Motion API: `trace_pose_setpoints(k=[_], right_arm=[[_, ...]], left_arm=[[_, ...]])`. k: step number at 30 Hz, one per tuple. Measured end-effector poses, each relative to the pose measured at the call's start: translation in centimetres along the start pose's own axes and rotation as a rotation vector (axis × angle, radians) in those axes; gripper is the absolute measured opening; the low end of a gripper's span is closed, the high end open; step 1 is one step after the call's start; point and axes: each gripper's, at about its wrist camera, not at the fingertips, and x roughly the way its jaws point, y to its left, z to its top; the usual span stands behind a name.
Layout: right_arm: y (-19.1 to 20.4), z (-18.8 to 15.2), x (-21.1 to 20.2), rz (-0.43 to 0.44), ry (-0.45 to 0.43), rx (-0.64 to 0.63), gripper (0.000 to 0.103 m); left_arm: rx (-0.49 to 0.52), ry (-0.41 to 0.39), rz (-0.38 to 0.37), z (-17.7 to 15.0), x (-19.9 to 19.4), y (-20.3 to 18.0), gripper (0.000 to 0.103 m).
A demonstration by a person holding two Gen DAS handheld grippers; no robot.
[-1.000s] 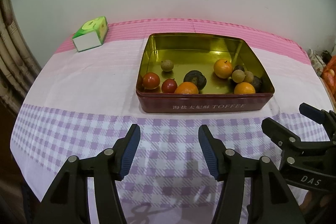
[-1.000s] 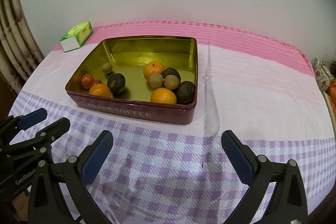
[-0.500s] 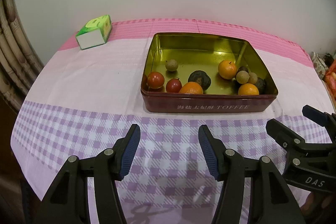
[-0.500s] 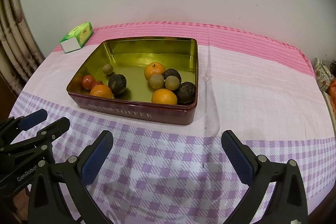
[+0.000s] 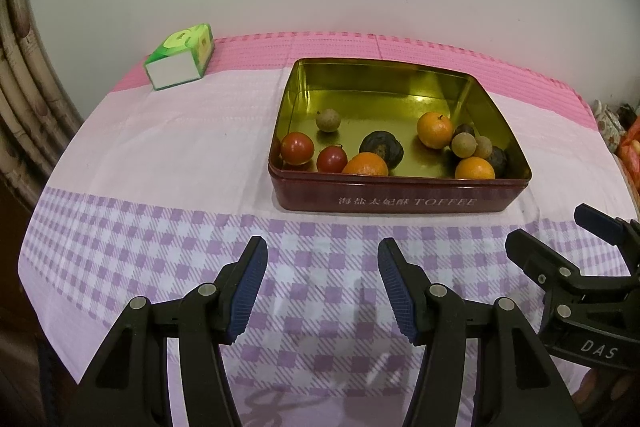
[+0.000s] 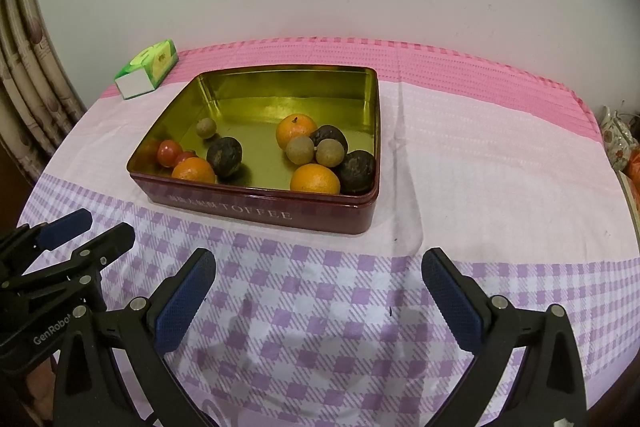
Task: Organize fruits
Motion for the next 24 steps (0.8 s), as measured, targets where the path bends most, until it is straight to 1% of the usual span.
trace_pose_setpoints(k=[15, 24], right_arm=[[0.03, -0.12, -0.12, 0.002, 0.001, 0.01, 0.102], [-0.04, -0.17, -0.08, 0.002, 0.003, 0.013, 0.102]], left_arm=[[-0.001, 0.003, 0.001, 0.01, 0.04, -0.17, 0.059], [0.004, 0.008, -0.011, -0.04, 0.15, -0.33, 0.059]])
